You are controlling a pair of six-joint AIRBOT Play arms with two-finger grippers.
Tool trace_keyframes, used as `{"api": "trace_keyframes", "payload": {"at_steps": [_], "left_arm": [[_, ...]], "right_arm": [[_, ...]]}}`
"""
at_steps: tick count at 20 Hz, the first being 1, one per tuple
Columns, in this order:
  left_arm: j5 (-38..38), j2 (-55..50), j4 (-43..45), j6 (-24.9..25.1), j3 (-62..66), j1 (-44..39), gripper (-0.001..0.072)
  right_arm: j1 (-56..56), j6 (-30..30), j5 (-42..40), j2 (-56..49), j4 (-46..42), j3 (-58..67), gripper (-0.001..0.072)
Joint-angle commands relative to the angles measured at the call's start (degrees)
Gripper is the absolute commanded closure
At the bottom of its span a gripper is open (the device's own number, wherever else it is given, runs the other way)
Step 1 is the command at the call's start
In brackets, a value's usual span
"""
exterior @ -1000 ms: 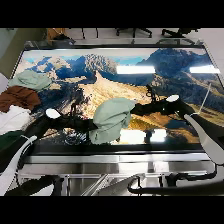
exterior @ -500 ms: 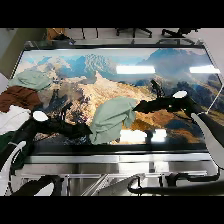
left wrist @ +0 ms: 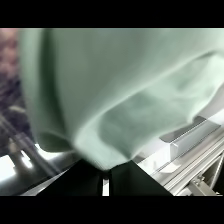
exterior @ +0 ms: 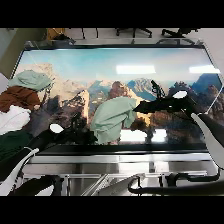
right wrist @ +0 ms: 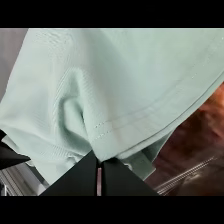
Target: Fold the shirts.
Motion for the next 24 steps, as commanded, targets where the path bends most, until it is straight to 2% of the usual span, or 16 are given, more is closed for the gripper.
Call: {"api": "trace_keyframes", "payload": {"at_steps": [1, 6, 8, 11, 14, 18, 20, 24], "left_arm": [[-3.5, -4.6, 0.1, 2.8, 7.6, -1.6, 0.0695], [-24.2, 6.1, 15.1, -3.3, 29.8, 10.7, 0.0697], [-31.2, 12.3, 16.6, -5.1, 42.0, 15.5, 0.0697], [-34.8, 20.8, 16.7, -5.7, 58.6, 19.3, 0.0696], [-32.6, 27.5, 21.7, -5.7, 69.8, 21.8, 0.0696], [-31.8, 30.5, 28.2, -5.1, 71.5, 25.4, 0.0695], [-32.3, 29.3, 27.4, -4.6, 66.7, 25.8, 0.0694], [-32.7, 19.9, 21.5, -1.6, 53.6, 24.4, 0.0692]], "right_arm": [[-1.0, 0.0, 0.7, 1.2, 0.0, 0.4, 0.0692], [-6.7, -1.0, 10.2, 10.7, 2.5, 12.9, 0.0693], [-7.1, -2.8, 10.3, 15.7, 4.8, 20.0, 0.0693], [-7.1, -4.7, 8.3, 22.8, 5.2, 30.4, 0.0693], [-7.1, -7.6, 4.2, 28.9, 3.9, 36.6, 0.0693], [-7.1, -5.7, 2.8, 32.2, -4.8, 37.7, 0.0692], [-7.1, -4.0, 5.7, 29.5, -6.1, 36.8, 0.0693], [-7.0, -1.9, 10.5, 18.3, -6.1, 29.8, 0.0692]]}}
